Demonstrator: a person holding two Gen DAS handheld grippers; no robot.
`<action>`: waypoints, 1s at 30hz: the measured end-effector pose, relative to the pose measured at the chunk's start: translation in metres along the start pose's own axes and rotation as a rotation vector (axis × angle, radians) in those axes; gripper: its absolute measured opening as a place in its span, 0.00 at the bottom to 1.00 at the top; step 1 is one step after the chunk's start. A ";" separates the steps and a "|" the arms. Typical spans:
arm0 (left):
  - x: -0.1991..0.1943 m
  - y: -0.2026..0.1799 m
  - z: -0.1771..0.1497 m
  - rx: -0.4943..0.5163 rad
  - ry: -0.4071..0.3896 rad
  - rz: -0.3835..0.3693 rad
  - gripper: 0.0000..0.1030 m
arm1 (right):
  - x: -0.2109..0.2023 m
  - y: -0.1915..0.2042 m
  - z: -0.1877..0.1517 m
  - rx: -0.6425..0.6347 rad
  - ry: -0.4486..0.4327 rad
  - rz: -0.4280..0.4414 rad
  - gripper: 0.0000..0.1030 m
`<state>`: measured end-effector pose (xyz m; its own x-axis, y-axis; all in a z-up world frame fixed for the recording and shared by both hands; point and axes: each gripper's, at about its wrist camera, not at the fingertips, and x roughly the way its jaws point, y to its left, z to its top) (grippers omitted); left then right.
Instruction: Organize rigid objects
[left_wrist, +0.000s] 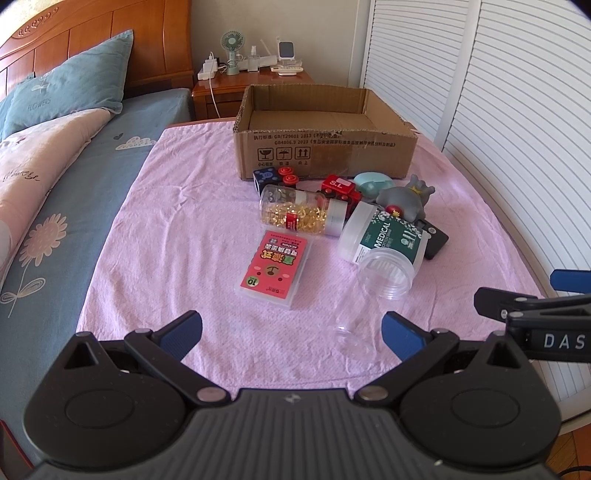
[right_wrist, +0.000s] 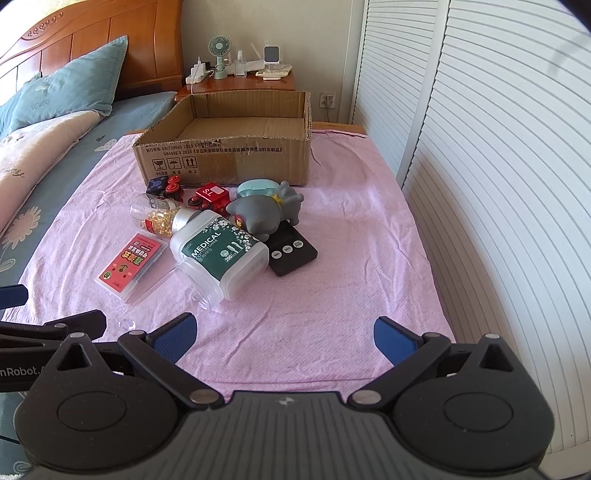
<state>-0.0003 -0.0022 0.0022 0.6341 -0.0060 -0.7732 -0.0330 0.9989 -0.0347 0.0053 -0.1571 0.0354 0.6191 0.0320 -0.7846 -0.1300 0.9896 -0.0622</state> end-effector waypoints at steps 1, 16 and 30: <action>0.000 0.000 0.000 0.000 0.000 0.000 0.99 | 0.000 0.000 0.000 0.000 0.000 0.000 1.00; -0.001 -0.001 0.002 0.000 -0.002 0.001 0.99 | -0.002 0.000 0.000 0.000 -0.009 -0.001 1.00; -0.001 0.000 0.002 0.001 -0.003 0.000 0.99 | -0.002 0.000 0.000 -0.001 -0.009 0.000 1.00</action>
<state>0.0000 -0.0025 0.0043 0.6366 -0.0061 -0.7711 -0.0323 0.9989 -0.0346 0.0039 -0.1575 0.0371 0.6262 0.0332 -0.7790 -0.1304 0.9895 -0.0627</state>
